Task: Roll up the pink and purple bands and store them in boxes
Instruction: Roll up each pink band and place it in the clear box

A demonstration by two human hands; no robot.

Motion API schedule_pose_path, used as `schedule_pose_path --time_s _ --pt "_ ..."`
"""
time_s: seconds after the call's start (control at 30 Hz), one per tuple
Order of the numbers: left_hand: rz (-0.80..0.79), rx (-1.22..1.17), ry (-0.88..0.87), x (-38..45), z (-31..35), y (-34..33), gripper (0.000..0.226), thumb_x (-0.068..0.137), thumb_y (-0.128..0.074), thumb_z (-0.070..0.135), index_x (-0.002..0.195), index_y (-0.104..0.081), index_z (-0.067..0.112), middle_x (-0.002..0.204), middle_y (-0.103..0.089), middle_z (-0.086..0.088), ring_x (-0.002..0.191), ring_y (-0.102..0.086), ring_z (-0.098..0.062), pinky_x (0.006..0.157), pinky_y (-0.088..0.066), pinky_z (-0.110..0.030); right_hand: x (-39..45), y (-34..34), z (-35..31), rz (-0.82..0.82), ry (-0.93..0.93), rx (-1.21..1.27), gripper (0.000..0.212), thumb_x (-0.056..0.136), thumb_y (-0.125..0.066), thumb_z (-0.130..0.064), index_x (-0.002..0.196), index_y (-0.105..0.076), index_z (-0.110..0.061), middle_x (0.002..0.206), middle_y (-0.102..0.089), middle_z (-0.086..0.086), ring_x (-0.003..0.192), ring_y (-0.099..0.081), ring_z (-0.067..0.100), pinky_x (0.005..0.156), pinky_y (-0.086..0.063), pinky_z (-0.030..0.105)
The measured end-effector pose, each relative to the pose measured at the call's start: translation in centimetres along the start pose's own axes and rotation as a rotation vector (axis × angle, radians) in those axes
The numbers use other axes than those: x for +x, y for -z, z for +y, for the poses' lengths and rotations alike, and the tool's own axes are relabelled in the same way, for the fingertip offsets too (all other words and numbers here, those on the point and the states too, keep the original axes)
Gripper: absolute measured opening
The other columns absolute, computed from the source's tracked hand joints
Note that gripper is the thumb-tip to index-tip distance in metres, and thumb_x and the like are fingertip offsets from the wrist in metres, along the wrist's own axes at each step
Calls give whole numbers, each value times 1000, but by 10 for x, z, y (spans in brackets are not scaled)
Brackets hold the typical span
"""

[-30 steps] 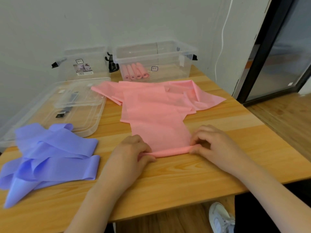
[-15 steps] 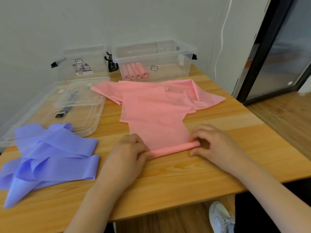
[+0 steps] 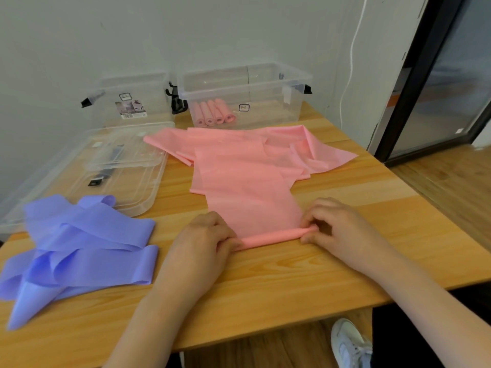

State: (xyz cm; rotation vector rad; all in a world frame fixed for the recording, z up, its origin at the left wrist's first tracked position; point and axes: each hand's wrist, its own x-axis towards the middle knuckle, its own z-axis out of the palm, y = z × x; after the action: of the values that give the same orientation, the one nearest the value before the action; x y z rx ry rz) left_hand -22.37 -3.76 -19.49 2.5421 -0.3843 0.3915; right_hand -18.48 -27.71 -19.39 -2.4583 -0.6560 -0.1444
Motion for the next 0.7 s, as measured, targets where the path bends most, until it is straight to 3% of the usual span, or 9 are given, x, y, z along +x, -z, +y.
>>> schedule_pose_path --time_s 0.07,0.17,0.3,0.37,0.47,0.6,0.7 --pt "-34 -8 5 0 0 1 20 74 -75 31 84 -73 14 84 -58 6 67 -43 -1 63 -32 -10 1 0 0 17 -4 6 13 76 -72 -14 76 -64 -24 77 -54 -19 83 -50 0 75 -34 9" --pt "-11 -1 24 -1 3 2 20 75 -74 28 92 -67 20 82 -63 7 71 -47 -6 62 -35 -12 2 -1 0 37 -20 13 4 80 -68 -14 83 -70 -16 77 -55 -22 82 -50 -1 74 -34 6" --pt "34 -41 72 -3 5 4 11 78 -71 20 85 -62 20 73 -61 8 70 -54 -12 65 -39 -23 -1 1 -1 89 -87 59 23 73 -75 -20 81 -60 -35 84 -58 -17 82 -53 -2 73 -37 6" --pt "0 -16 44 -3 4 3 10 75 -74 25 80 -67 20 77 -63 6 67 -50 -4 62 -38 -19 -1 2 0 67 -71 31 27 67 -79 -21 72 -58 -36 82 -58 -15 82 -52 -1 73 -39 10" --pt "-23 -3 26 -3 2 3 16 67 -81 25 80 -74 18 81 -56 9 67 -44 1 64 -35 -13 0 0 2 70 -9 -15 9 69 -78 -17 72 -69 -20 77 -56 -17 82 -52 9 76 -41 22" --pt "-68 23 90 -6 3 9 24 74 -76 22 97 -72 21 88 -62 7 74 -52 -7 73 -45 -24 1 -2 3 99 50 -32 4 77 -71 -18 79 -73 -14 74 -51 -26 80 -50 6 74 -35 10" --pt "-12 20 95 -6 3 9 16 76 -74 14 91 -73 18 86 -65 4 72 -56 -12 73 -49 -29 1 -1 4 40 28 -41 12 74 -74 -22 86 -73 -18 80 -54 -22 85 -49 5 77 -35 11"
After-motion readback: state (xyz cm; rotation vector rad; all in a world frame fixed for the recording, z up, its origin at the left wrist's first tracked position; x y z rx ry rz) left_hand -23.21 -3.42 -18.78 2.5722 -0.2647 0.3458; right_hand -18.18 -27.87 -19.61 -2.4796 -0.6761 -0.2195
